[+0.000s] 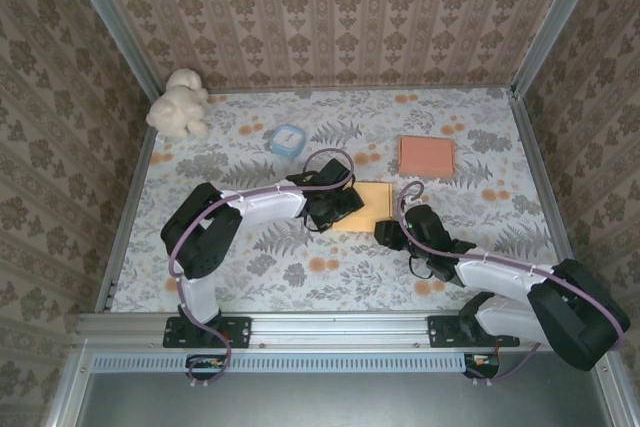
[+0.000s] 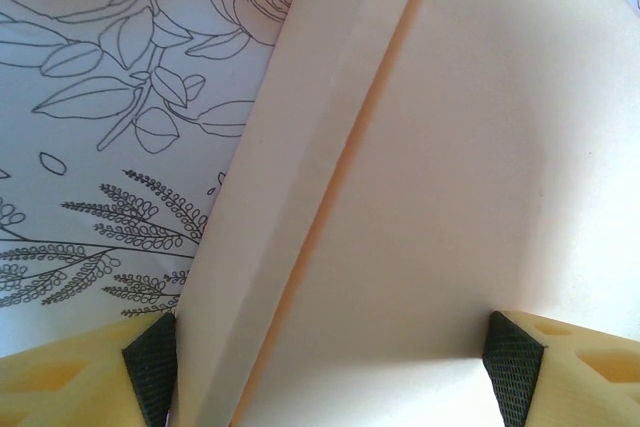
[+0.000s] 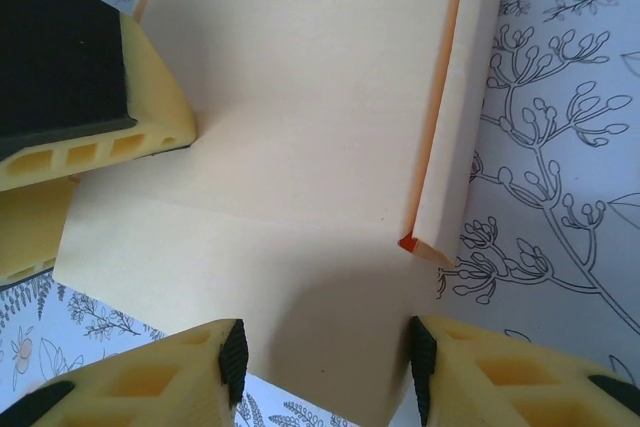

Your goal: Fold the paper box

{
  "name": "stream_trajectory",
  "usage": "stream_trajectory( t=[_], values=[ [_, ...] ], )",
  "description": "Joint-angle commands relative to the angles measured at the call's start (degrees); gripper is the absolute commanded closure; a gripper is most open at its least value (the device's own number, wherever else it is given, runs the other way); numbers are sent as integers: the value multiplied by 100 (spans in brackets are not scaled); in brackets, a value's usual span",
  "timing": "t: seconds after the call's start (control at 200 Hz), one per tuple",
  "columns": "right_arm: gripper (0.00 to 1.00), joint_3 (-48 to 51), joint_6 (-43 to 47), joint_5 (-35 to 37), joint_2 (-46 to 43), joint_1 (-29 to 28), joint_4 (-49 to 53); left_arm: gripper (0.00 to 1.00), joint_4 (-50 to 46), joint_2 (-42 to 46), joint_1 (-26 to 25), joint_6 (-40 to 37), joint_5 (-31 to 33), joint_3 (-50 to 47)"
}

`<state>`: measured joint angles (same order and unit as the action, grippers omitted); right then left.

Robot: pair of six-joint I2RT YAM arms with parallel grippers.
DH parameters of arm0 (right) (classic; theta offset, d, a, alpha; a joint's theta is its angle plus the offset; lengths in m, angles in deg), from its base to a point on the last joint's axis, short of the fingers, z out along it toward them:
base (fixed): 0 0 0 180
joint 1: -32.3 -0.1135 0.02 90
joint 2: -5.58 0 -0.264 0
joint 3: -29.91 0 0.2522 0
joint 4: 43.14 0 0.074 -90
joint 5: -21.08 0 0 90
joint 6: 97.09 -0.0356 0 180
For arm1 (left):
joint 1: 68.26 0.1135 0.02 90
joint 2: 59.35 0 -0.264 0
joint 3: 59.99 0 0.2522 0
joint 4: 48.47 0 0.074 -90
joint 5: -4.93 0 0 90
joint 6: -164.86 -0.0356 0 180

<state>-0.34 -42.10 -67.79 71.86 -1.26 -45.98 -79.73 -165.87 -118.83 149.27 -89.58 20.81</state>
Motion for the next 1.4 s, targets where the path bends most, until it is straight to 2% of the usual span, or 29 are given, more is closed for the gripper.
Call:
stream_trajectory(
  t=[0.0, 0.415, 1.13, 1.395],
  values=[
    [52, 17, 55, 113, -178, -72, -8, 19, -380, -229, 20, 130, 170, -236],
    [60, 6, 55, 27, 285, -72, -325, 19, -389, -229, 25, 135, 187, -236],
    [63, 6, 115, 396, 797, -81, -533, 20, -349, -255, 47, 126, 154, -260],
    [64, 12, 197, 627, 1250, -85, -848, 20, -340, -271, 46, 121, 126, -270]
  ],
)
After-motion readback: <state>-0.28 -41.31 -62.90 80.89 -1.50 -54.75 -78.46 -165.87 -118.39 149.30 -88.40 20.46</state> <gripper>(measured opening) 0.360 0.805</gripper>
